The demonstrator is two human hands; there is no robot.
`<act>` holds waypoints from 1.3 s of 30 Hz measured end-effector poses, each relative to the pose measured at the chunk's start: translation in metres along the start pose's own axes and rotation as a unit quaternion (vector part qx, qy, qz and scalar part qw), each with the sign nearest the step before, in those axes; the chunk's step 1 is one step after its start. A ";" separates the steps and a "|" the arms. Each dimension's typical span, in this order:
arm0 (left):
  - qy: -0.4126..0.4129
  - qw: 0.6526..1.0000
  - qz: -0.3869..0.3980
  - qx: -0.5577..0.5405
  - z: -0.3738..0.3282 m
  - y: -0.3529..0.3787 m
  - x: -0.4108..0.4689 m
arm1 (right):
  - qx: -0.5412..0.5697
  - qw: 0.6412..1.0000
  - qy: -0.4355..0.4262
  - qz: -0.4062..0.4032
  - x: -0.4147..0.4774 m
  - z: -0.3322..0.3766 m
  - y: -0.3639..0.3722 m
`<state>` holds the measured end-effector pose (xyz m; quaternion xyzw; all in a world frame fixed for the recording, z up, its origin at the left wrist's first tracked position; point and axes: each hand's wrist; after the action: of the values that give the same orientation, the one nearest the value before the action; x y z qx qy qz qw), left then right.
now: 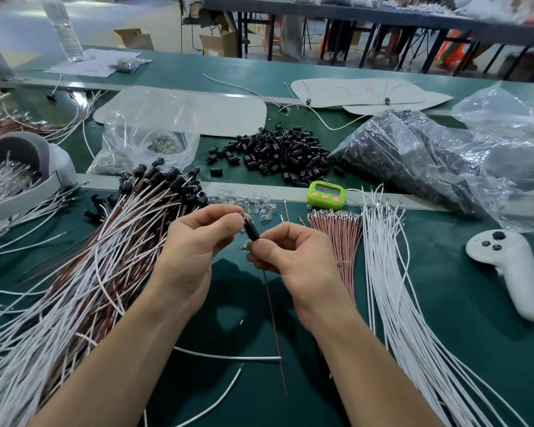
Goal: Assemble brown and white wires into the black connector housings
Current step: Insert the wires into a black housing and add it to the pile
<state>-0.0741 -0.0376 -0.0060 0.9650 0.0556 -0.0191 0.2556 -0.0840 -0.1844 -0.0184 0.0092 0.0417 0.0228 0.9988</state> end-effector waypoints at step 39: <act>-0.052 0.998 -0.043 0.012 0.004 -0.001 0.002 | 0.051 0.995 0.006 -0.081 -0.005 -0.003 0.013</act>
<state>-0.0726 -0.0380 -0.0100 0.9624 0.0833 -0.0803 0.2458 -0.0901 -0.1711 -0.0210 0.0567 0.0497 -0.0602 0.9953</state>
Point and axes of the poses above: each hand's wrist, its own x-axis towards the middle knuckle, its own y-axis out of the palm, z = x × y, and after that the axes turned 8 degrees about -x, right-handed
